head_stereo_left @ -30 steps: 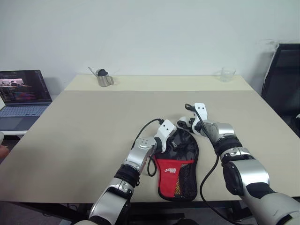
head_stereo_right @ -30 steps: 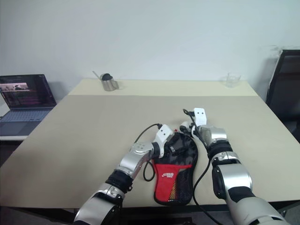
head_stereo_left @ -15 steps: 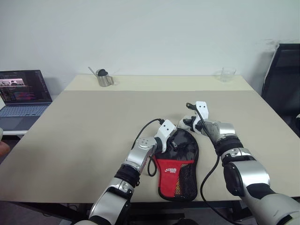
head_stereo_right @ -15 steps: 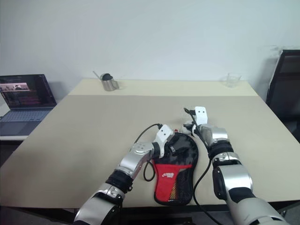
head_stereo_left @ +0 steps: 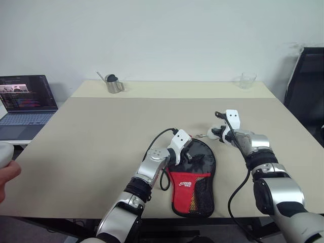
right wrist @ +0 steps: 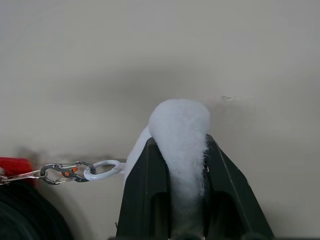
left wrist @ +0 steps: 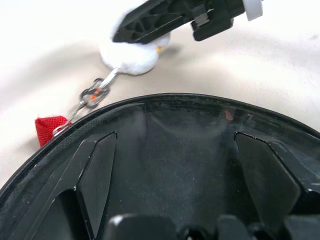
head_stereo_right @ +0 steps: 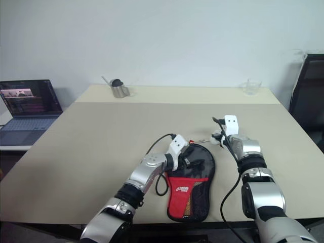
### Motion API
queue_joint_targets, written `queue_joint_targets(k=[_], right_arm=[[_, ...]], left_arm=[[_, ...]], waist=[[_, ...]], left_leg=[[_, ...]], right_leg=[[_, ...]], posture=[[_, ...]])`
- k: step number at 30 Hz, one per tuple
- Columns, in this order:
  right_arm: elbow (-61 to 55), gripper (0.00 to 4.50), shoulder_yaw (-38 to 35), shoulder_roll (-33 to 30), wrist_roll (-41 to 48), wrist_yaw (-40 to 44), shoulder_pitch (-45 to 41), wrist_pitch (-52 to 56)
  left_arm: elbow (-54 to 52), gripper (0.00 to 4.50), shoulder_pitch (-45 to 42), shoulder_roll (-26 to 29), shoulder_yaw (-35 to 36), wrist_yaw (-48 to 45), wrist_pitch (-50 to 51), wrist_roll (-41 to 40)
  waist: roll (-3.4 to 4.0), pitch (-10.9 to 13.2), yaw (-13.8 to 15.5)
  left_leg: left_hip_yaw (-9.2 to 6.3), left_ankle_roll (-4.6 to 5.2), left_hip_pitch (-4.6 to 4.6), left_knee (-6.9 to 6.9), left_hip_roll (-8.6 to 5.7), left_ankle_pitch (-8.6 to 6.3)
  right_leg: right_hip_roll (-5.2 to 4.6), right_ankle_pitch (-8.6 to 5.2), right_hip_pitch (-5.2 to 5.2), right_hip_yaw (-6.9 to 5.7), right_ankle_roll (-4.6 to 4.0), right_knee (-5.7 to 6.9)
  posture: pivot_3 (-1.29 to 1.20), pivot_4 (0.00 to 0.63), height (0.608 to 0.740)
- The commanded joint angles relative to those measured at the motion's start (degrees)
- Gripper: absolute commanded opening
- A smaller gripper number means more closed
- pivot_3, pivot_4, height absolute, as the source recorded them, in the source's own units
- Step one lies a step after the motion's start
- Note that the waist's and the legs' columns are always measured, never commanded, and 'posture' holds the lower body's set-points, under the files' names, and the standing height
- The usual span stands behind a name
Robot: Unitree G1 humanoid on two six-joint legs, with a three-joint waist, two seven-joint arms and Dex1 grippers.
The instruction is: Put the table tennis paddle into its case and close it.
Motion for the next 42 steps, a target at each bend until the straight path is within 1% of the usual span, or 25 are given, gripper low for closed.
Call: queue_joint_targets(k=[1, 7, 10, 12, 21, 27, 35, 42], right_arm=[[-3.0, 0.29, -1.2, -3.6, -0.5, -0.5, -0.2, 0.0], [-4.1, 0.29, -0.4, -7.6, -1.2, 1.5, 0.9, 0.6], [-4.8, 0.29, -0.3, -8.6, -1.3, 1.8, 1.4, 0.8], [-7.0, 0.29, 0.4, -9.5, -1.4, 3.4, 2.8, 2.0], [-26.4, 0.29, 4.7, -15.4, 1.0, 17.0, 13.8, 6.8], [-39.1, 0.29, 6.4, -20.2, 2.5, 27.0, 21.8, 3.7], [-42.4, 0.29, 8.4, -22.6, 1.9, 32.1, 27.9, -0.8], [-43.9, 0.29, 9.0, -25.0, 2.7, 36.3, 31.3, -1.6]], left_arm=[[2.6, 4.11, 1.5, 0.4, -1.3, -0.1, 1.4, 1.1], [2.5, 4.11, 1.4, 0.3, -1.1, 0.2, 1.6, 0.7], [2.3, 4.11, 1.7, 0.4, -1.2, 0.1, 1.7, 0.7], [2.3, 4.11, 1.6, 0.4, -1.1, 0.1, 1.8, 0.7], [2.4, 4.11, 1.5, 0.7, -1.2, 0.1, 2.0, 0.6], [2.7, 4.11, 1.4, 0.5, -1.7, -0.3, 1.9, 0.7], [3.4, 4.11, 0.5, 0.5, -2.0, -0.4, 1.6, 1.1], [3.3, 4.11, 0.6, 0.4, -2.5, -0.7, 1.7, 1.1]], waist=[[0.0, 0.0, 0.0], [0.0, 0.0, 0.1], [0.0, 0.0, 0.1], [0.0, 0.0, 0.1], [0.0, 0.0, 0.9], [0.0, 0.0, 0.9], [-0.01, 0.0, 0.9], [0.0, 0.0, 1.0]], left_leg=[[0.0, 0.0, 0.0, 0.0, 0.0, 0.0], [0.01, 0.0, -0.01, -0.07, -0.02, 0.0], [0.01, 0.0, -0.01, -0.11, -0.02, 0.0], [0.01, 0.0, -0.01, -0.12, -0.02, 0.0], [0.05, 0.0, -0.01, -0.33, -0.04, 0.0], [0.01, -0.01, 0.03, -0.37, -0.09, 0.0], [-0.03, -0.01, 0.04, -0.41, -0.15, 0.0], [-0.04, -0.01, 0.01, -0.66, -0.15, -0.01]], right_leg=[[0.0, 0.0, 0.0, 0.0, 0.0, -0.01], [-0.01, 0.0, 0.0, 0.0, 0.01, -0.08], [-0.01, 0.0, 0.0, 0.01, 0.01, -0.12], [-0.02, 0.0, -0.01, 0.01, 0.01, -0.12], [-0.01, -0.01, -0.01, 0.03, 0.06, -0.33], [-0.01, -0.01, -0.01, -0.02, 0.06, -0.37], [-0.01, -0.01, 0.02, -0.04, 0.06, -0.5], [0.02, 0.05, 0.15, -0.09, 0.16, -0.97]], posture=[[0.0, 0.15, 0.74], [0.0, 0.15, 0.74], [0.0, 0.15, 0.74], [0.0, 0.15, 0.74], [0.0, 0.15, 0.74], [0.0, 0.15, 0.74], [0.0, 0.15, 0.74], [0.0, 0.15, 0.74]])
